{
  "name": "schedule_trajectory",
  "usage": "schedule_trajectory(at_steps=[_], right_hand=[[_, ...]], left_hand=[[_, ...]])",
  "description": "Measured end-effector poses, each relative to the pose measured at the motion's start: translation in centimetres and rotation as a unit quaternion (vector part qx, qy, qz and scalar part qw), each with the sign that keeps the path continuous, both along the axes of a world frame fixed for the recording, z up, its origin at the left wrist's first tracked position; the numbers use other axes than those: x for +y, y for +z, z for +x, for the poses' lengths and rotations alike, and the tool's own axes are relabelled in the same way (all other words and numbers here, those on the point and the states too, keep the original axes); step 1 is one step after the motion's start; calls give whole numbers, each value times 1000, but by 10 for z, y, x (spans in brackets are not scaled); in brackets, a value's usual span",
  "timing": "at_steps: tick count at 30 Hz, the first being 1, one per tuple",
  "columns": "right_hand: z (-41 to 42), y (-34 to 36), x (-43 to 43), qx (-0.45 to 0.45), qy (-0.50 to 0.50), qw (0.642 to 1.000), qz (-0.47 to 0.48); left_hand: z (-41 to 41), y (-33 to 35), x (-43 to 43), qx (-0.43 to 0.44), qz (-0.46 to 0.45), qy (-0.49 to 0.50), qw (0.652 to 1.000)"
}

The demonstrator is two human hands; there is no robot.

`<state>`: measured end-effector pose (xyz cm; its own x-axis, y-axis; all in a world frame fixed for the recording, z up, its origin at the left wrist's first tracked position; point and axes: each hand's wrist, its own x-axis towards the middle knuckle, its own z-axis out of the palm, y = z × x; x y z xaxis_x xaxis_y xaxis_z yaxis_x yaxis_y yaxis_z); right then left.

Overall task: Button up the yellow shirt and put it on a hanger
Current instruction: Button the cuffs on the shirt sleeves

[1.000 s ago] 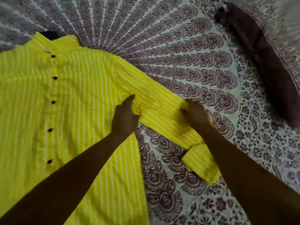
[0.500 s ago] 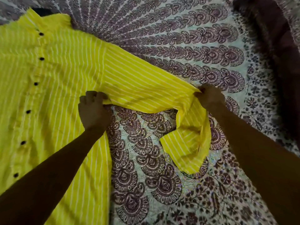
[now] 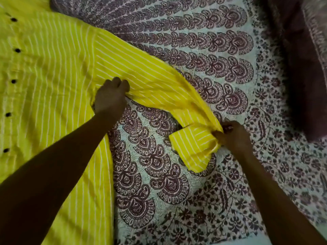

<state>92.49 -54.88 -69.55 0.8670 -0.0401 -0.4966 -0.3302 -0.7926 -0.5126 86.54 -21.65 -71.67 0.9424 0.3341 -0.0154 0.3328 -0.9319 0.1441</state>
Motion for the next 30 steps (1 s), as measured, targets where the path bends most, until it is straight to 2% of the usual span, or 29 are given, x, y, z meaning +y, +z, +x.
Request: schedule_trajectory(at_steps=[3, 5, 8, 11, 13, 15, 17, 19, 20, 21, 23, 24, 28, 30], right_hand=[[9, 4, -21, 12, -118, 988, 101], [19, 0, -28, -33, -153, 985, 79], [15, 7, -24, -60, -133, 989, 30], [-5, 13, -18, 2, -88, 996, -34], [-19, 9, -22, 43, -44, 996, -72], [-29, 7, -29, 36, -46, 997, -56], [-31, 8, -39, 50, -122, 989, 67], [-28, 9, -54, 116, -214, 943, 228], [-26, 6, -64, 123, -233, 933, 245], [-23, 4, -74, 107, -232, 944, 207], [-18, 0, -93, 35, -181, 981, 53], [-15, -2, -100, 10, -162, 987, 9], [-9, -3, -115, -7, -93, 995, 24], [-7, -4, -120, 4, -94, 993, 71]], left_hand=[[-2, 5, 8, -18, -24, 23, 999], [-6, 6, -1, -46, -1, -57, 997], [-16, 7, -40, -98, 0, -233, 967], [-26, -2, -86, -92, -57, -380, 918], [-28, -8, -114, -70, -69, -420, 902], [-29, -12, -137, -35, -88, -424, 901], [-27, -12, -157, 4, -110, -400, 910], [-23, -12, -169, 16, -136, -347, 928], [-20, -12, -172, 12, -142, -329, 933], [-18, -12, -175, 8, -134, -327, 936], [-14, -16, -176, 7, -83, -350, 933], [-13, -18, -175, 2, -59, -357, 932], [-25, -29, -192, -64, -16, -338, 939], [-30, -30, -204, -100, 6, -356, 929]])
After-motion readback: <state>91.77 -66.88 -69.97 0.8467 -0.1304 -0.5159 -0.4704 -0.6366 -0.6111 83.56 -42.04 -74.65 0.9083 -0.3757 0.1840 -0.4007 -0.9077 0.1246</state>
